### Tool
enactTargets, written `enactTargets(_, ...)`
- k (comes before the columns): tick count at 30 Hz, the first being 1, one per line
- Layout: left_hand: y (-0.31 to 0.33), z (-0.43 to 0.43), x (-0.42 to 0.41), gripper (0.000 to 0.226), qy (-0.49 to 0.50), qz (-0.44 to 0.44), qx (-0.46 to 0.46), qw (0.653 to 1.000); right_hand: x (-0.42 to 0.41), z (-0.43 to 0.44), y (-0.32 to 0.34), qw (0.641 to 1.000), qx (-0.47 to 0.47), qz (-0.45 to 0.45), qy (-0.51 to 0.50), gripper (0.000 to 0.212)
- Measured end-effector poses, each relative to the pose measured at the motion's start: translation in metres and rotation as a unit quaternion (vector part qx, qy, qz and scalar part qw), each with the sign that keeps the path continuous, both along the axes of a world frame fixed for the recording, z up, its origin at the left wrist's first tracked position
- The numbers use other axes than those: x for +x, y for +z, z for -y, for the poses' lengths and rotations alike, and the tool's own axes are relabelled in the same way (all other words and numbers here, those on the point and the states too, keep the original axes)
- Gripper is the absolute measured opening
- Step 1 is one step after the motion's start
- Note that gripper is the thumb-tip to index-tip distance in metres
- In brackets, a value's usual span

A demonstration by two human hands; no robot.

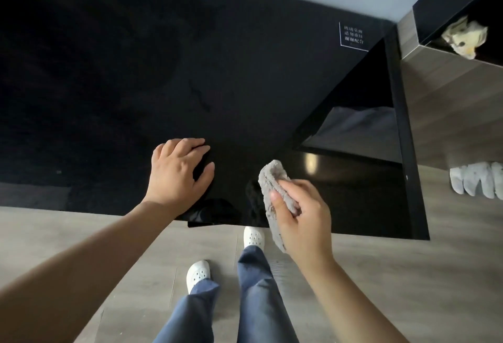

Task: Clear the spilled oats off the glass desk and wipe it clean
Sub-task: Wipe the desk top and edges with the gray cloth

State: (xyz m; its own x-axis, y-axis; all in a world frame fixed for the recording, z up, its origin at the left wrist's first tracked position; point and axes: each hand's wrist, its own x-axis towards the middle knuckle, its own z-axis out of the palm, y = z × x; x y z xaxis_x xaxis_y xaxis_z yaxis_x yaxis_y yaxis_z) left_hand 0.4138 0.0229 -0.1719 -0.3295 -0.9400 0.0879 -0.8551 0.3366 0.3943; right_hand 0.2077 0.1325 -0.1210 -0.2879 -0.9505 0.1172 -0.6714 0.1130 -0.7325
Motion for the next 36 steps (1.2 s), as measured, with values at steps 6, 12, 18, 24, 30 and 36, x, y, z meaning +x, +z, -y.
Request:
enactTargets(6,0.004,0.061,0.005,0.057,0.064,-0.006,0.0,0.998,-0.039,0.036,-0.017,0.99,-0.002,-0.072,-0.118,0.021)
enactTargets(12,-0.016,0.058,-0.003,0.066,0.056,0.095,0.003,0.994,-0.027,0.006,-0.051,0.99,0.05,-0.115,-0.071,0.024)
enactTargets(18,-0.012,0.059,-0.003,0.068,0.06,0.1,0.01,0.993,-0.002,-0.018,-0.04,0.994,0.076,-0.077,-0.01,0.023)
enactTargets(24,-0.014,0.058,-0.001,0.068,0.056,0.099,0.005,0.993,0.003,-0.025,-0.018,0.976,0.161,0.089,0.113,0.032)
enactTargets(30,-0.015,0.056,0.001,0.069,0.045,0.09,0.01,0.995,0.003,-0.009,-0.006,0.997,0.067,0.032,0.033,0.029)
enactTargets(36,-0.013,0.047,0.005,0.066,0.025,0.088,0.027,0.995,-0.006,-0.013,-0.027,0.982,0.108,-0.079,-0.136,0.022)
